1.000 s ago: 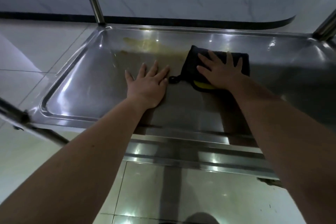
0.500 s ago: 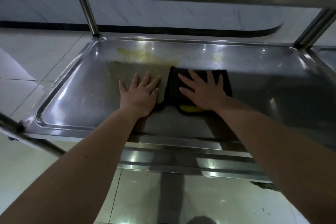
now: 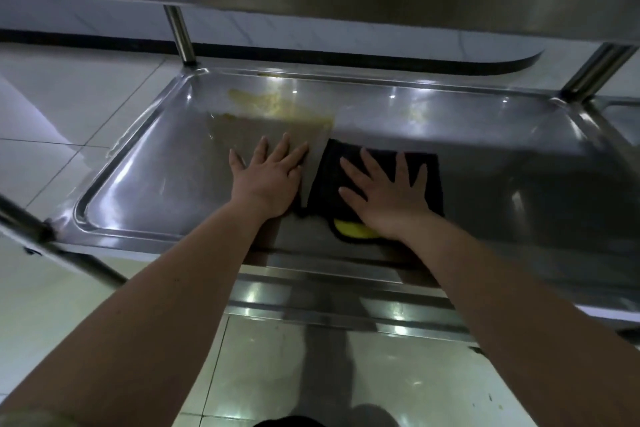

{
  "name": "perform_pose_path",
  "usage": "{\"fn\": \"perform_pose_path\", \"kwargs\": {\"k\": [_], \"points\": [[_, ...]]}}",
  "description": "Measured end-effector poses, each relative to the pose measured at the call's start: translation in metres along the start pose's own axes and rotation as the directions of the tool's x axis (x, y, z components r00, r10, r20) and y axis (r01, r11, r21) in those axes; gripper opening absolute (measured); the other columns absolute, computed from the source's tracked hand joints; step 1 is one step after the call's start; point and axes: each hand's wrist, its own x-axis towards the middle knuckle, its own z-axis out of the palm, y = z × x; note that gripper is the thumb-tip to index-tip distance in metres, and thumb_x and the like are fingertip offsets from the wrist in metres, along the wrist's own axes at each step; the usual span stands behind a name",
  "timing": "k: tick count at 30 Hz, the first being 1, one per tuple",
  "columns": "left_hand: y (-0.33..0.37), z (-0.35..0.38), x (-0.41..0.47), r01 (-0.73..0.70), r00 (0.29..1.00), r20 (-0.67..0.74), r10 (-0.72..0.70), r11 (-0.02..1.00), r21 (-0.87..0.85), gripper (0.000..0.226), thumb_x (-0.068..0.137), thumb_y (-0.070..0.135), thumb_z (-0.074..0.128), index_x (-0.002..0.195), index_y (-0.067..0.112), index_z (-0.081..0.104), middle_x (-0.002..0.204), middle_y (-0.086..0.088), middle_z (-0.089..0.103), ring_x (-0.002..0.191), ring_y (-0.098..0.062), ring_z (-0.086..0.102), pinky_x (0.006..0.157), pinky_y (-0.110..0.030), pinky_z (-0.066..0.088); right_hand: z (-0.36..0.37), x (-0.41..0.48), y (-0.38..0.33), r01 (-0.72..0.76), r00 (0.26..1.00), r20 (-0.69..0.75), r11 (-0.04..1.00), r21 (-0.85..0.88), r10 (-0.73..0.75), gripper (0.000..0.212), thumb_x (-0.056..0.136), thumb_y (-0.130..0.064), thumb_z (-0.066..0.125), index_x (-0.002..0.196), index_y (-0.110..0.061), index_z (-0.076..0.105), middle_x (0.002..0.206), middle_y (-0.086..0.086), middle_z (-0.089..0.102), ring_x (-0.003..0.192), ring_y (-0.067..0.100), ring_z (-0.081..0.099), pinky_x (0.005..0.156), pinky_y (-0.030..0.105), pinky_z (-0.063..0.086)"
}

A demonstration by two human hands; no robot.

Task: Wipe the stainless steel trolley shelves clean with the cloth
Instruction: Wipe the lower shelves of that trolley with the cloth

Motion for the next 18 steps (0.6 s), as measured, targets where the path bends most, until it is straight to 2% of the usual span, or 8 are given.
{"fn": "perform_pose_path", "kwargs": {"k": [3, 6, 7, 9, 11, 14, 18], "points": [[0.001, 0.000, 0.000, 0.003, 1.000, -0.002, -0.003, 1.000, 0.004, 0.050, 0.104, 0.045, 0.014, 0.152, 0.051, 0.003, 0.164, 0.014, -0.006, 0.151, -0.023, -0.006, 0.113, -0.067, -0.007, 0.010, -0.049, -0.019, 0.085, 0.996, -0.004, 0.996, -0.037, -0.085, 0.058, 0.096, -0.067, 0.013, 0.148, -0.055, -0.009, 0.161, -0.018, -0.018, 0.146, 0.040, -0.020, 0.113, 0.064, -0.012], [0.001, -0.002, -0.001, -0.002, 1.000, -0.003, 0.002, 1.000, 0.000, 0.050, 0.104, 0.045, 0.015, 0.152, 0.051, 0.004, 0.164, 0.013, -0.004, 0.151, -0.023, -0.005, 0.113, -0.067, -0.007, 0.001, -0.054, -0.003, 0.108, 0.994, -0.020, 0.988, 0.106, -0.107, 0.054, 0.100, -0.059, 0.022, 0.151, -0.054, 0.004, 0.162, -0.019, -0.007, 0.147, 0.035, -0.018, 0.115, 0.056, -0.014], [0.001, -0.003, -0.002, -0.006, 1.000, -0.002, 0.006, 1.000, -0.003, 0.050, 0.104, 0.045, 0.015, 0.152, 0.051, 0.004, 0.164, 0.013, -0.004, 0.151, -0.024, -0.005, 0.113, -0.067, -0.007, -0.002, -0.051, 0.009, 0.076, 0.996, -0.063, 0.989, 0.125, -0.069, 0.053, 0.101, -0.057, 0.025, 0.151, -0.052, 0.009, 0.163, -0.018, 0.000, 0.148, 0.034, -0.016, 0.116, 0.053, -0.012], [0.001, -0.004, -0.002, -0.010, 1.000, 0.001, 0.010, 1.000, -0.010, 0.050, 0.104, 0.046, 0.015, 0.152, 0.051, 0.004, 0.164, 0.013, -0.003, 0.152, -0.024, -0.005, 0.113, -0.067, -0.007, -0.004, -0.047, 0.038, -0.092, 0.986, -0.125, 0.988, 0.125, 0.108, 0.052, 0.100, -0.057, 0.027, 0.151, -0.049, 0.016, 0.163, -0.016, 0.008, 0.150, 0.030, -0.010, 0.117, 0.054, -0.009], [0.001, -0.005, -0.002, -0.010, 1.000, 0.012, 0.010, 1.000, -0.017, 0.049, 0.104, 0.046, 0.015, 0.152, 0.051, 0.006, 0.164, 0.013, -0.002, 0.152, -0.023, -0.005, 0.113, -0.066, -0.007, 0.001, -0.046, 0.058, -0.249, 0.962, -0.072, 0.952, 0.175, 0.265, 0.054, 0.099, -0.062, 0.024, 0.150, -0.051, 0.013, 0.163, -0.016, 0.008, 0.150, 0.030, -0.010, 0.118, 0.056, -0.009], [0.001, -0.006, -0.006, -0.009, 1.000, 0.015, 0.010, 1.000, -0.027, 0.048, 0.104, 0.046, 0.014, 0.152, 0.051, 0.010, 0.164, 0.013, -0.002, 0.151, -0.022, -0.011, 0.113, -0.066, -0.008, 0.009, -0.048, 0.060, -0.248, 0.966, -0.034, 0.954, 0.166, 0.257, 0.055, 0.098, -0.063, 0.019, 0.150, -0.053, 0.002, 0.164, -0.014, 0.001, 0.150, 0.027, -0.012, 0.116, 0.057, -0.012], [0.031, -0.020, -0.012, -0.065, 0.997, -0.048, 0.062, 0.997, -0.045, 0.048, 0.104, 0.046, 0.018, 0.153, 0.046, 0.016, 0.165, 0.010, -0.001, 0.150, -0.023, -0.013, 0.114, -0.066, -0.008, 0.008, -0.048, 0.058, -0.239, 0.966, -0.065, 0.958, 0.159, 0.252, 0.055, 0.100, -0.061, 0.018, 0.151, -0.051, 0.002, 0.164, -0.014, 0.000, 0.150, 0.026, -0.011, 0.115, 0.059, -0.011]]}}
